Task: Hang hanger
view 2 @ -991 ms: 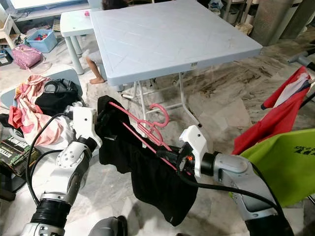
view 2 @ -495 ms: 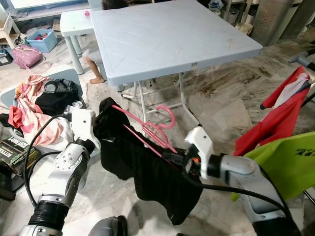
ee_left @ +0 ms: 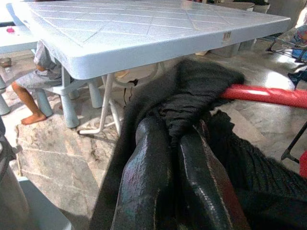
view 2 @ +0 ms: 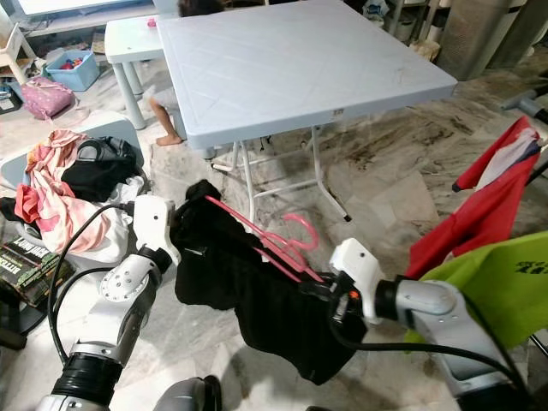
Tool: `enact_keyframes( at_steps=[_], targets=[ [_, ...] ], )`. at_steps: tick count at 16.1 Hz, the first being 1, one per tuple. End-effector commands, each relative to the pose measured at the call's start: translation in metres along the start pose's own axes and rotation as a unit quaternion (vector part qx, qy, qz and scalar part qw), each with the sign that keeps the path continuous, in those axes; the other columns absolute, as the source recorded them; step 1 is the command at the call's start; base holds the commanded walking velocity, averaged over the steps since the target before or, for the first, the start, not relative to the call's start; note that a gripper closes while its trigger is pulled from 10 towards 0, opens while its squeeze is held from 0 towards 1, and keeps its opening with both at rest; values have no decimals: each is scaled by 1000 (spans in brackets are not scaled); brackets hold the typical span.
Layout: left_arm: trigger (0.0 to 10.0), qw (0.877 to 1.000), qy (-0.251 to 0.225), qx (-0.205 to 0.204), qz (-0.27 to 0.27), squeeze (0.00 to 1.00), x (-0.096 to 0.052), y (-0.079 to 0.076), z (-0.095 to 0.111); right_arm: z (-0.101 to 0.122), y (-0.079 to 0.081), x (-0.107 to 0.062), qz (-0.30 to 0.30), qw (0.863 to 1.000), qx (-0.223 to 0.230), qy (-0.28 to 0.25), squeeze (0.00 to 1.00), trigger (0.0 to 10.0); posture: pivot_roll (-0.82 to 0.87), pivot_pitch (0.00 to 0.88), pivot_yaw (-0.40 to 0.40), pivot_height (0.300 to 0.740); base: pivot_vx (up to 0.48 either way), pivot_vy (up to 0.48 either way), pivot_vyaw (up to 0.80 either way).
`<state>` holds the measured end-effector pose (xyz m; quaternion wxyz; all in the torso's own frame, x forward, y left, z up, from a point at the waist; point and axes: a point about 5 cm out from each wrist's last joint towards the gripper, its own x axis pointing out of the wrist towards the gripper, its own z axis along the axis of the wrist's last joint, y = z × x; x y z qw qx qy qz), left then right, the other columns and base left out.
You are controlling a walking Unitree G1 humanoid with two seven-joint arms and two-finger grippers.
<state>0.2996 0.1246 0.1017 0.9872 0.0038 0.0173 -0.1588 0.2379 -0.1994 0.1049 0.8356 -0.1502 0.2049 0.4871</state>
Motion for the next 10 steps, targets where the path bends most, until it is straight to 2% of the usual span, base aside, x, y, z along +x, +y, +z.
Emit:
enact_keyframes(
  at_steps=[1, 3, 4, 5, 7, 8, 9, 10],
  targets=[
    [0, 997, -20, 16, 76, 0, -6, 38, 12, -29, -2, -13, -15, 996, 12, 82, 0, 10000, -87, 61, 22, 740, 0, 0, 0],
    [0, 997, -18, 14, 68, 0, -4, 36, 11, -29, -6, -12, -38, 995, -14, 90, 0, 10000, -88, 60, 22, 740, 0, 0, 0],
    [0, 998, -17, 13, 63, 0, -1, 34, 12, -18, -10, -7, -65, 995, -43, 69, 0, 10000, -93, 59, 24, 740, 0, 0, 0],
    [0, 998, -15, 12, 60, 0, 0, 34, 12, -9, -15, -4, -87, 994, -49, 49, 0, 10000, -92, 59, 24, 740, 0, 0, 0],
    [0, 998, -11, 14, 62, 0, 0, 34, 11, 8, -22, -1, -111, 993, -32, -21, 0, 10000, -92, 58, 24, 740, 0, 0, 0],
    [0, 997, -5, 14, 72, 0, -1, 36, 9, 20, -26, 0, -128, 989, -43, -58, 0, 10000, -90, 57, 23, 740, 0, 0, 0],
    [0, 997, -2, 14, 73, 0, -1, 36, 8, 22, -28, 0, -133, 988, -41, -67, 0, 10000, -90, 57, 23, 740, 0, 0, 0],
    [0, 997, 12, 9, 74, 0, -3, 36, 1, 33, -32, 3, -153, 982, -31, -105, 0, 10000, -85, 55, 20, 740, 0, 0, 0]
  ],
)
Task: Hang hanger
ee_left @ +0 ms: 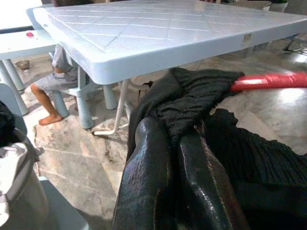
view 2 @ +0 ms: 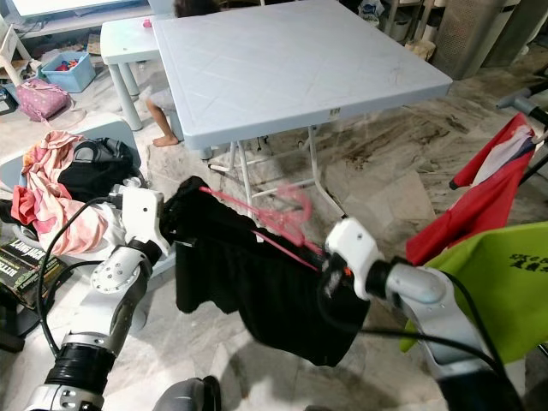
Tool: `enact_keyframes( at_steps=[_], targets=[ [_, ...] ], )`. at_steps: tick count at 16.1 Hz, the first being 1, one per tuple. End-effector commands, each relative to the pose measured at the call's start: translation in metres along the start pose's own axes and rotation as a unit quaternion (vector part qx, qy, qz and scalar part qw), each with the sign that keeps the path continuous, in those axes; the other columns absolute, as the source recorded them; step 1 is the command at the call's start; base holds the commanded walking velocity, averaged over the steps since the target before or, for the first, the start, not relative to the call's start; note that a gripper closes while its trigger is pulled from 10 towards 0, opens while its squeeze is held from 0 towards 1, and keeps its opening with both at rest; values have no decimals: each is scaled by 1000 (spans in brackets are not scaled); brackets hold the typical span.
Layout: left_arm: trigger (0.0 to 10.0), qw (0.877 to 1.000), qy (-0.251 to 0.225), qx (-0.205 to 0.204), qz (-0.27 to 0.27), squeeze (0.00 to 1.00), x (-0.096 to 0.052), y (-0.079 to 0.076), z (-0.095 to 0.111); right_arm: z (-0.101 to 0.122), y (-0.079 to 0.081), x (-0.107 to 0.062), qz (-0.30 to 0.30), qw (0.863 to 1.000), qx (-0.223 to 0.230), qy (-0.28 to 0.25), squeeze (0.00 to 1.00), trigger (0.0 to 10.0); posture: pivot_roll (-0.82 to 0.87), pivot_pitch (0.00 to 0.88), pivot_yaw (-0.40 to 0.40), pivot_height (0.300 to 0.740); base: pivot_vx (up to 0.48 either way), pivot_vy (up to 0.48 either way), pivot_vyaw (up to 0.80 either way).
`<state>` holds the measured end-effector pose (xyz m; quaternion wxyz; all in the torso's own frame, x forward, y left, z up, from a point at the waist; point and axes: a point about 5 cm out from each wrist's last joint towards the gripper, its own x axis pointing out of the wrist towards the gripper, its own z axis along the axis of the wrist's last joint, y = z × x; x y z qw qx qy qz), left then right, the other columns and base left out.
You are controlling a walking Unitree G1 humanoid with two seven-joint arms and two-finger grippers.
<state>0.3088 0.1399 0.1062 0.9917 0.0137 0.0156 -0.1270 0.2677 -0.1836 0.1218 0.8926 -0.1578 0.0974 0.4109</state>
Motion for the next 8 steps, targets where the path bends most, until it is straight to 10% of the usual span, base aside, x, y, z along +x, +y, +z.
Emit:
enact_keyframes(
  at_steps=[1, 4, 8],
  targets=[
    [0, 999, 18, 1, 41, 0, -6, 17, -8, 13, -19, -6, -64, 997, 9, -40, 0, 10000, -84, 53, 20, 740, 0, 0, 0],
    [0, 999, 14, 2, 42, 0, -5, 17, -5, 21, -29, 0, -108, 989, 65, -78, 0, 10000, -82, 47, 20, 740, 0, 0, 0],
    [0, 998, -4, 10, 63, 0, -1, 30, 6, -18, -6, -16, 27, 998, -16, 50, 0, 10000, -75, 44, 19, 740, 0, 0, 0]
  ],
)
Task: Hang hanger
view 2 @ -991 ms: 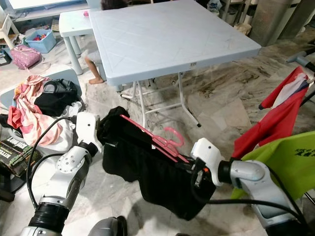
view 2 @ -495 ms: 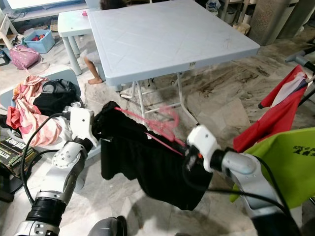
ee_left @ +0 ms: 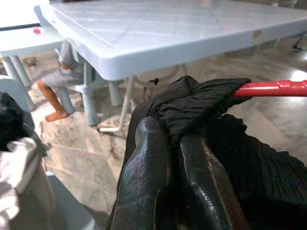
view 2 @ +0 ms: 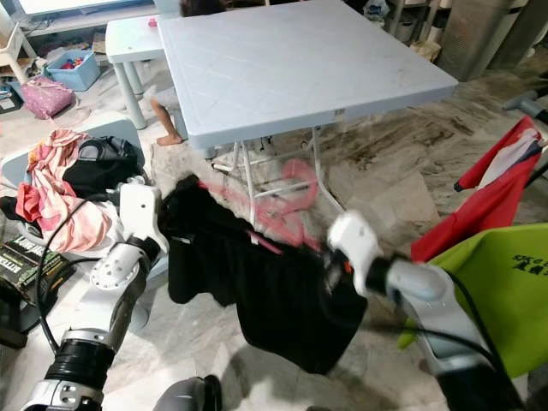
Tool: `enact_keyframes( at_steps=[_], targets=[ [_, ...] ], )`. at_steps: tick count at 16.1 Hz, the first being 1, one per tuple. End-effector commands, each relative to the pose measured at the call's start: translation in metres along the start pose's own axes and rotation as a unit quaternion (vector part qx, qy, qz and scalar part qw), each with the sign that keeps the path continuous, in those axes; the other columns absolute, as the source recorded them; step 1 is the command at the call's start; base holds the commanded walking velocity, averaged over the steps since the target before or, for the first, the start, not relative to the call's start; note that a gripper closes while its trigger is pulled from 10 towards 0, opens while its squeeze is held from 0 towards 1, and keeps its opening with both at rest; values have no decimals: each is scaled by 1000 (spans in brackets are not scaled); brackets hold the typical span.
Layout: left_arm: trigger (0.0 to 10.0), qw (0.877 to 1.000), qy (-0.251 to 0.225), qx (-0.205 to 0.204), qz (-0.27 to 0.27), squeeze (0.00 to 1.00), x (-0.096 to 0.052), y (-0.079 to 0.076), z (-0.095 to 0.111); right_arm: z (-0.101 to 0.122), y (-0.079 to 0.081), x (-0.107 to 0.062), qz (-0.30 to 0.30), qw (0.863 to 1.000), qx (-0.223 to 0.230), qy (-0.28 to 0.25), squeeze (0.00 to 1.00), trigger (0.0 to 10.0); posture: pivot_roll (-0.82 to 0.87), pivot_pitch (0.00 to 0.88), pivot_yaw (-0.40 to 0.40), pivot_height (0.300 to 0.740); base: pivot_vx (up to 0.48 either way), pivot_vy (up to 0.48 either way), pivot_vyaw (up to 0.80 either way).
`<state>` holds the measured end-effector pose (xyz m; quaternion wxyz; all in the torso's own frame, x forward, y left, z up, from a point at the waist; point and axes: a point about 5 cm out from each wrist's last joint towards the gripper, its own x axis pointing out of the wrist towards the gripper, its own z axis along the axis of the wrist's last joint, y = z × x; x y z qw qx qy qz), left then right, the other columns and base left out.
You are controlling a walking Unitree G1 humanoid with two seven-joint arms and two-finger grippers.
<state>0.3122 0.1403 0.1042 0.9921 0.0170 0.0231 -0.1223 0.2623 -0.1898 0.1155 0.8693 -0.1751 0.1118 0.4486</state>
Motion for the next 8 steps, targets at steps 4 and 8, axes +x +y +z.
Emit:
enact_keyframes(
  at_steps=[4, 8],
  targets=[
    [0, 998, -9, 9, 67, 0, -7, 31, 5, -39, -10, -48, 24, 991, 6, 133, 0, 10000, -81, 49, 22, 740, 0, 0, 0],
    [0, 998, -9, 8, 68, 0, -6, 31, 5, -49, -13, -71, 38, 982, -19, 184, 0, 10000, -92, 52, 29, 740, 0, 0, 0]
  ],
)
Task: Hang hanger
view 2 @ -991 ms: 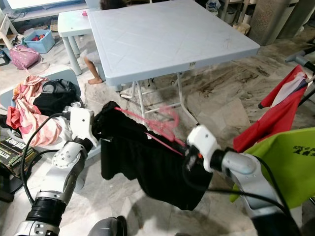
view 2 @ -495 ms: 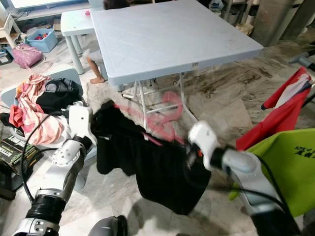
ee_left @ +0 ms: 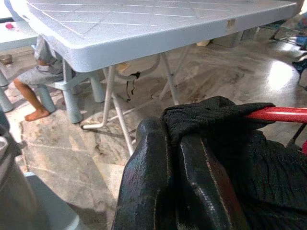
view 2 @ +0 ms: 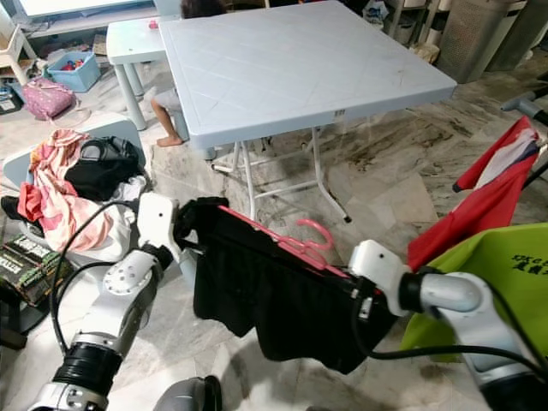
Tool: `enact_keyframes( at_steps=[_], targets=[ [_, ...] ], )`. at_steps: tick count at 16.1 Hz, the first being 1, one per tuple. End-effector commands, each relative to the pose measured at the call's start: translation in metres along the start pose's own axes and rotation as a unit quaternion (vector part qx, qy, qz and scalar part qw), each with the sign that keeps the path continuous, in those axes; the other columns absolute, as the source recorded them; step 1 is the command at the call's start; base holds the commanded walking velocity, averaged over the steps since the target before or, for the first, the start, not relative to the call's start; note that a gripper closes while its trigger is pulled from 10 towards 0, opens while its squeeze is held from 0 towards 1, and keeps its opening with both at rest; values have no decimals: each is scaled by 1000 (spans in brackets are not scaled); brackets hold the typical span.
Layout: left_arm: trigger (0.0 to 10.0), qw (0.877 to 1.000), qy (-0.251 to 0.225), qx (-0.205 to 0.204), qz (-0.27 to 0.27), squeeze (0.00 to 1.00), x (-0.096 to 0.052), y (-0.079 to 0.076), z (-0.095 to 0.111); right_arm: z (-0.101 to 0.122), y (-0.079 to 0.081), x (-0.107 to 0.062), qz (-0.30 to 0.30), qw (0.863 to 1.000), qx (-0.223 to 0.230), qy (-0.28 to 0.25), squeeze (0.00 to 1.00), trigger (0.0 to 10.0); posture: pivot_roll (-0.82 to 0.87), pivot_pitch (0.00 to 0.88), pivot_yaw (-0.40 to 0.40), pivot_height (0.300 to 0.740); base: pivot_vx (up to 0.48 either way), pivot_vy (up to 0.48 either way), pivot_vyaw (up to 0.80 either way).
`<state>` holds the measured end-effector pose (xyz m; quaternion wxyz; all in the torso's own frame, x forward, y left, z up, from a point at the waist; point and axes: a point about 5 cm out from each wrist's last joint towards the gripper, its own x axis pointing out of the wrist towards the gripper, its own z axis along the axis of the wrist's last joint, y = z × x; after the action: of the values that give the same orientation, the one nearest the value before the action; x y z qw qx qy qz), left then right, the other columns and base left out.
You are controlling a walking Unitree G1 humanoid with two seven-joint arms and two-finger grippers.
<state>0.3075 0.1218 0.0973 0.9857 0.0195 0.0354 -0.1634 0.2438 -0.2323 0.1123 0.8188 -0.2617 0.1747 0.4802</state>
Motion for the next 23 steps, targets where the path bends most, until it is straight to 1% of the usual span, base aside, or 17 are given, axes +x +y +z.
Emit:
enact_keyframes(
  at_steps=[1, 2, 3, 6, 8, 9, 11, 12, 13, 14, 15, 17, 18, 19, 21, 22, 23],
  targets=[
    [0, 994, -20, 2, 109, 0, -10, 50, 11, -38, 0, -30, 1, 993, 6, 119, 0, 10000, -93, 52, 32, 740, 0, 0, 0],
    [0, 994, -20, 0, 109, 0, -10, 50, 11, -38, 0, -31, 3, 992, -6, 125, 0, 10000, -93, 52, 32, 740, 0, 0, 0],
    [0, 994, -19, -2, 111, 0, -10, 51, 11, -36, -2, -33, 2, 993, -2, 118, 0, 10000, -92, 52, 34, 740, 0, 0, 0],
    [0, 992, -12, -8, 125, 0, -11, 59, 10, -18, -20, -53, -26, 996, 38, 71, 0, 10000, -96, 50, 40, 740, 0, 0, 0],
    [0, 990, -1, -18, 142, 0, -12, 64, 5, 1, -40, -61, -70, 996, 51, 17, 0, 10000, -104, 50, 42, 740, 0, 0, 0],
    [0, 988, -10, -5, 156, 0, -10, 68, 8, 23, -59, -53, -141, 989, 31, -42, 0, 10000, -105, 49, 42, 740, 0, 0, 0],
    [0, 987, -16, 0, 160, 0, -5, 71, 12, 37, -68, -42, -186, 979, 27, -85, 0, 10000, -100, 48, 40, 740, 0, 0, 0],
    [0, 987, -21, 7, 157, 0, 0, 73, 16, 48, -76, -30, -232, 966, 23, -113, 0, 10000, -100, 48, 40, 740, 0, 0, 0],
    [0, 988, -25, 9, 154, 0, 3, 73, 19, 53, -79, -24, -253, 959, 30, -125, 0, 10000, -100, 48, 40, 740, 0, 0, 0],
    [0, 988, -42, 17, 147, 0, 10, 70, 30, 62, -77, -3, -284, 947, 35, -145, 0, 10000, -93, 44, 41, 740, 0, 0, 0],
    [0, 988, -52, 24, 143, 0, 13, 67, 36, 62, -68, 9, -268, 953, 23, -140, 0, 10000, -88, 41, 39, 740, 0, 0, 0],
    [0, 987, -61, 27, 144, 0, 14, 66, 39, 54, -50, 21, -212, 968, 12, -133, 0, 10000, -81, 42, 37, 740, 0, 0, 0],
    [0, 986, -65, 28, 153, 0, 13, 72, 42, 33, -32, 22, -148, 985, -12, -88, 0, 10000, -81, 42, 37, 740, 0, 0, 0],
    [0, 985, -67, 29, 158, 0, 12, 76, 43, 15, -24, 17, -119, 992, -23, -45, 0, 10000, -88, 43, 33, 740, 0, 0, 0],
    [0, 982, -64, 33, 173, 0, 9, 85, 42, -14, -18, 1, -92, 995, -25, 21, 0, 10000, -88, 43, 33, 740, 0, 0, 0],
    [0, 981, -61, 33, 182, 0, 8, 89, 41, -26, -20, -11, -98, 993, -29, 51, 0, 10000, -92, 46, 31, 740, 0, 0, 0],
    [0, 980, -60, 33, 188, 0, 6, 92, 40, -38, -26, -29, -113, 990, -15, 77, 0, 10000, -92, 46, 31, 740, 0, 0, 0]
  ],
)
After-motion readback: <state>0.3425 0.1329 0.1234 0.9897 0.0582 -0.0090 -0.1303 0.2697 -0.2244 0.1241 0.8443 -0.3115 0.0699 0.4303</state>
